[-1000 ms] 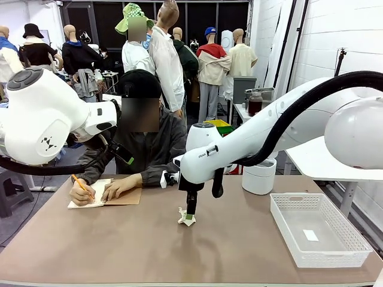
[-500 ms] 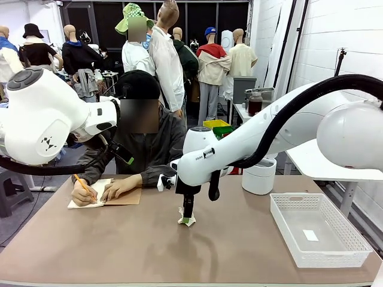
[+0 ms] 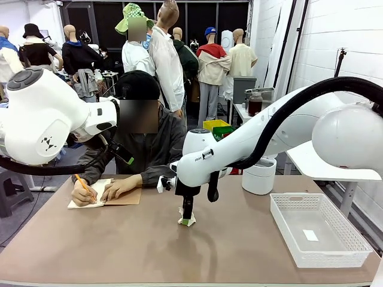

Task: Sort the paper based on its condition.
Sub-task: If a person hands you a paper, place it in the Organizing basket , and if it's crumpled, put it in the Trash can.

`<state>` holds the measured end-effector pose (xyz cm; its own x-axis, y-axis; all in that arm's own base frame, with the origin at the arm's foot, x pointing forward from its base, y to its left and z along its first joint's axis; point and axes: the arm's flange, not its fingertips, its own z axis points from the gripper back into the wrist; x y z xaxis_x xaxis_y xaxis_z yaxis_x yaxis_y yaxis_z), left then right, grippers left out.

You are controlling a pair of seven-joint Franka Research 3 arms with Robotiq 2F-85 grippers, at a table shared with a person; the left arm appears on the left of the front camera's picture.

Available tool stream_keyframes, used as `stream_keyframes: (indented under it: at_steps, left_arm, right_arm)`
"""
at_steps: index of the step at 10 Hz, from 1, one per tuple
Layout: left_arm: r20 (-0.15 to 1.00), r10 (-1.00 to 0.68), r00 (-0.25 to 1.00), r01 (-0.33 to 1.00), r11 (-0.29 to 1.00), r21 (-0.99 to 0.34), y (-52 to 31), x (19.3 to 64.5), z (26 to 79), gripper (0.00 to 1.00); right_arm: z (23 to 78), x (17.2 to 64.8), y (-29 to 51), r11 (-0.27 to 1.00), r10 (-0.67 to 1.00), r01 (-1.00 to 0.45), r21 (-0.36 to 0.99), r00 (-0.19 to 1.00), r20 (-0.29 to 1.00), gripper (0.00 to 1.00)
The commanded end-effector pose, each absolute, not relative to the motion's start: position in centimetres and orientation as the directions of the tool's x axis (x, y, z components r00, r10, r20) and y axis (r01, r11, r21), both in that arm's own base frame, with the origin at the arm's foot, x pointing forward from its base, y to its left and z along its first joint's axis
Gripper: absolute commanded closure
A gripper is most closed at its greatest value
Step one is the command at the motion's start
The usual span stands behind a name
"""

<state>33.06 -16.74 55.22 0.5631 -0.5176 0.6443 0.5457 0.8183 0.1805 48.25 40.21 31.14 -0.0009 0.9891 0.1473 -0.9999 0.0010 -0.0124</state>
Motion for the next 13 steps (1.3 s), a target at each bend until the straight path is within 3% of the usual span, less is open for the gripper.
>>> stream_keyframes:
  at_steps: [1,2,4,7,8,10,13]
  left_arm:
    - [0.645,-0.516,0.565,0.541,0.821,0.182,-16.6,33.1,55.2,0.00]
    - [0.645,-0.516,0.565,0.541,0.821,0.182,-16.6,33.1,55.2,0.00]
    - [0.645,-0.516,0.565,0.541,0.821,0.182,-16.6,33.1,55.2,0.00]
    - [0.645,-0.516,0.565,0.541,0.821,0.182,-16.6,33.1,55.2,0.00]
    - [0.645,-0.516,0.565,0.541,0.821,0.182,-16.6,33.1,55.2,0.00]
    - [0.645,-0.516,0.565,0.541,0.821,0.182,-16.6,33.1,55.2,0.00]
    - [0.645,-0.516,0.565,0.541,0.821,0.182,-16.6,33.1,55.2,0.00]
  right_arm:
    - [31.4,49.0,40.6,-0.008,0.993,-1.000,-0.010,-0.009,0.119,0.13]
    - [31.3,49.0,40.6,-0.006,0.993,-1.000,-0.008,-0.007,0.121,0.29]
    - [31.4,49.1,40.6,0.001,0.994,-1.000,-0.002,0.001,0.113,0.35]
    - [31.4,49.2,40.6,0.014,0.994,-1.000,0.012,0.016,0.104,0.88]
    - [31.4,49.2,40.6,0.017,0.994,-1.000,0.019,0.019,0.106,1.00]
    - [32.7,48.8,40.3,0.025,0.993,-1.000,0.014,0.027,0.114,1.00]
    - [41.6,47.7,37.3,0.160,0.982,-0.985,-0.056,0.154,0.107,1.00]
